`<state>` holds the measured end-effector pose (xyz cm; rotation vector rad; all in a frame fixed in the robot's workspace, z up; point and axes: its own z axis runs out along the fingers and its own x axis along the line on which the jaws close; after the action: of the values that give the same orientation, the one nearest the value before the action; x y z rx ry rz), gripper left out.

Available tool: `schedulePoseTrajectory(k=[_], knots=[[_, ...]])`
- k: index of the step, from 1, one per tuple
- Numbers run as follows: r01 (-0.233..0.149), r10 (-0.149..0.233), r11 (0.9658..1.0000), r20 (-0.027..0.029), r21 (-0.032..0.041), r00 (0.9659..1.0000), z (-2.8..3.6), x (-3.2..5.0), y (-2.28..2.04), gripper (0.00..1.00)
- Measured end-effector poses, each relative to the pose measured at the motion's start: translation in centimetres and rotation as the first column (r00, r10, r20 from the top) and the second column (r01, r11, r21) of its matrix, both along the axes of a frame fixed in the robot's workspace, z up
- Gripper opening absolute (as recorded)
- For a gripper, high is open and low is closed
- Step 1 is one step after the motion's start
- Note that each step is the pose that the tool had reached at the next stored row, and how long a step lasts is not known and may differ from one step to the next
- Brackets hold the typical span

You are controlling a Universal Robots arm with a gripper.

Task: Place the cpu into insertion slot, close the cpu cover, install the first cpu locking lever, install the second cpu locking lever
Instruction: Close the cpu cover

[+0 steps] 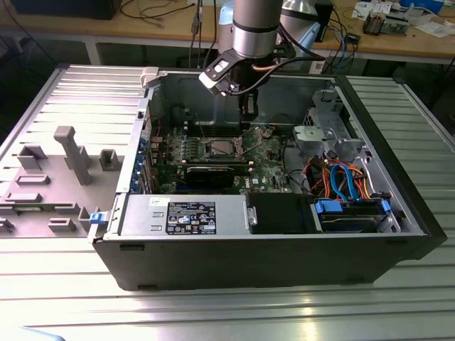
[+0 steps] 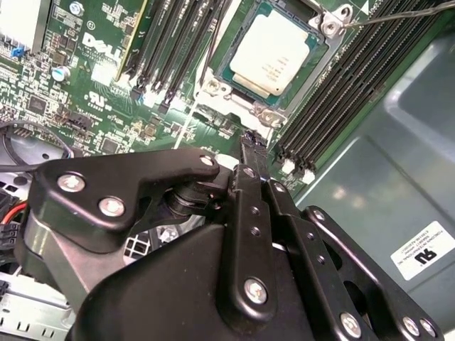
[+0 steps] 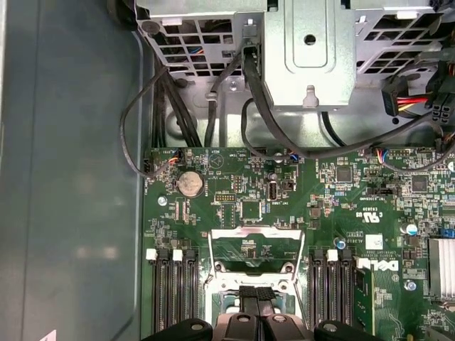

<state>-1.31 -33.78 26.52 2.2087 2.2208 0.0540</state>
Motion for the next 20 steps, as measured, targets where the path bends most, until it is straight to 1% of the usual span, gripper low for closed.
schedulePoseTrajectory(k=[8,17,20], knots=[[0.000,0.000,1.0000,0.0000,0.0000,1.0000,0.00,0.39,0.01,0.11],[0.000,0.000,1.0000,0.0000,0.0000,1.0000,0.00,1.16,0.04,0.11],[0.000,0.000,1.0000,0.0000,0.0000,1.0000,0.00,1.26,0.04,0.11]])
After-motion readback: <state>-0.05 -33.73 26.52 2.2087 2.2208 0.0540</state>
